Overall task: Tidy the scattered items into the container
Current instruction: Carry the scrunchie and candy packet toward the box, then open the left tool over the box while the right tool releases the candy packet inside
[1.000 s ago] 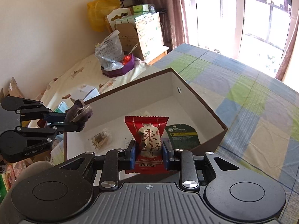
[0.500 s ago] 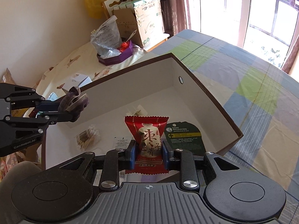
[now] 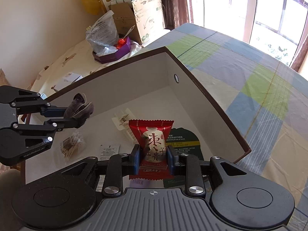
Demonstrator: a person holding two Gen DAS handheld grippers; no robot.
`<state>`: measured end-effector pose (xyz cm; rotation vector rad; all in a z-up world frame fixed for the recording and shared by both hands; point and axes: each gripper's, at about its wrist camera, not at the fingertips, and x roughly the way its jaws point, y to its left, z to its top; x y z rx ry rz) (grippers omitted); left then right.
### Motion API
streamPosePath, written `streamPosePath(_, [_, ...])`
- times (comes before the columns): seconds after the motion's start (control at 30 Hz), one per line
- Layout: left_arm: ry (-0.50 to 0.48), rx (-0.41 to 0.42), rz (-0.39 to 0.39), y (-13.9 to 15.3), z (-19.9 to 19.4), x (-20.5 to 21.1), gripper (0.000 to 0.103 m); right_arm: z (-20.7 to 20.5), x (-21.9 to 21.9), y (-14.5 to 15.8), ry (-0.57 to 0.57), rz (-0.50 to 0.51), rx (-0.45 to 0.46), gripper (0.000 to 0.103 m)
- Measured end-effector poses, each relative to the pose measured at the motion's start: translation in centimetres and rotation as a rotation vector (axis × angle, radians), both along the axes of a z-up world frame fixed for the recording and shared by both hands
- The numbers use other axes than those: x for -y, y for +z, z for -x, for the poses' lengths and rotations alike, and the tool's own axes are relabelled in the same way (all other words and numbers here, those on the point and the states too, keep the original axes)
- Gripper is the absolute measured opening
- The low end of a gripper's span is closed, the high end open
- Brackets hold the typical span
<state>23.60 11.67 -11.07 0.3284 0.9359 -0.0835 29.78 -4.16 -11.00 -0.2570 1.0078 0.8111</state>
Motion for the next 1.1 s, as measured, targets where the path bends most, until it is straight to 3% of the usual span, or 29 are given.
streamPosePath(0.37, [0.025,-0.044,-0.028,-2.6,-1.4,-0.3,0.02,-1.5,-0.6,-1.2,-0.003,0.017,0.003,0.031])
streamPosePath(1.0, [0.061,-0.043,-0.013,-2.4,-2.1,-1.1,0.024,-3.4,-4.4,-2.0,0.003,0.012,0.063,0.031])
streamPosePath(1.03, [0.063,-0.043,-0.011,-2.3,-2.0,-1.2,0.025,-3.4,-4.6,-2.1,0.004,0.015,0.071,0.053])
streamPosePath(1.1, [0.069,-0.043,-0.009,-2.3,-2.0,-1.3,0.028,-3.2,-4.8,-2.1,0.002,0.013,0.1,0.087])
